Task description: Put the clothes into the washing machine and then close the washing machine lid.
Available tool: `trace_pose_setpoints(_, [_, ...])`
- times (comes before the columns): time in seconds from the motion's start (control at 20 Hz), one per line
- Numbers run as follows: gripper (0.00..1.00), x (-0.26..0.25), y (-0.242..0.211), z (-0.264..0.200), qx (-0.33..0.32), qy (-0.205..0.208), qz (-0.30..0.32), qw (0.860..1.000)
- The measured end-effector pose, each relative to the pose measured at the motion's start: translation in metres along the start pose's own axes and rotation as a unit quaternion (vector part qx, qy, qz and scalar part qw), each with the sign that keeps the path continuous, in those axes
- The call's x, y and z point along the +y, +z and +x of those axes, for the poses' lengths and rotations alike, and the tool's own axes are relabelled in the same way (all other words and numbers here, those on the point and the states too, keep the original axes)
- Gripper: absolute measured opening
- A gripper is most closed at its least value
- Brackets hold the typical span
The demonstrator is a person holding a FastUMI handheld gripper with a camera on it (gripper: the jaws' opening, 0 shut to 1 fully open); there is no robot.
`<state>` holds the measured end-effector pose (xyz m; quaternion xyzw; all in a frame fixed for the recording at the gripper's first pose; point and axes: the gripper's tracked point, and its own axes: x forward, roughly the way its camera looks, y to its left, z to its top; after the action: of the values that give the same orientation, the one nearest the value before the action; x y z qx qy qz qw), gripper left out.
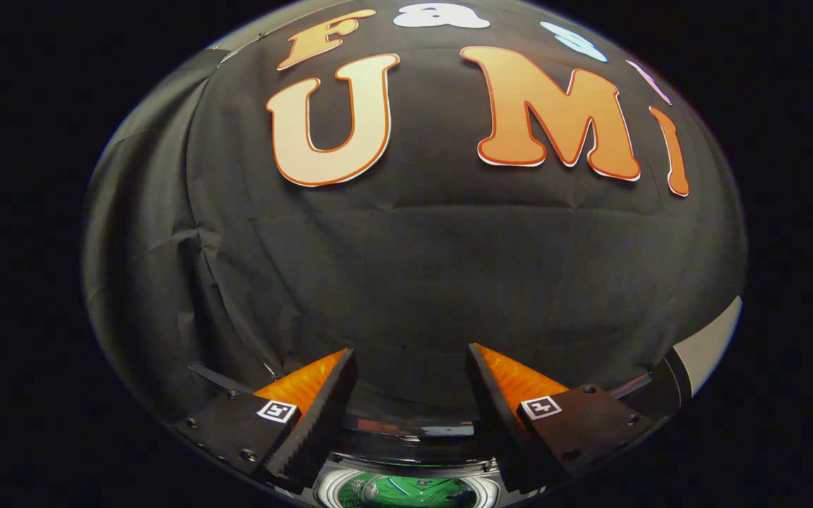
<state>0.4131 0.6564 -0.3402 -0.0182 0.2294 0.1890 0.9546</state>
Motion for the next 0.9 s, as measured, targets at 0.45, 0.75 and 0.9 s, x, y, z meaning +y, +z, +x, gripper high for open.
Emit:
trace_pose_setpoints(0.45, [0.99,0.01,-0.02,-0.064,-0.027,-0.001,-0.01,1.0])
trace_pose_setpoints(0.75, [0.99,0.016,-0.042,-0.096,-0.037,0.001,-0.011,0.999])
trace_pose_setpoints(0.9, [0.99,0.02,-0.055,-0.107,-0.042,0.004,-0.012,0.999])
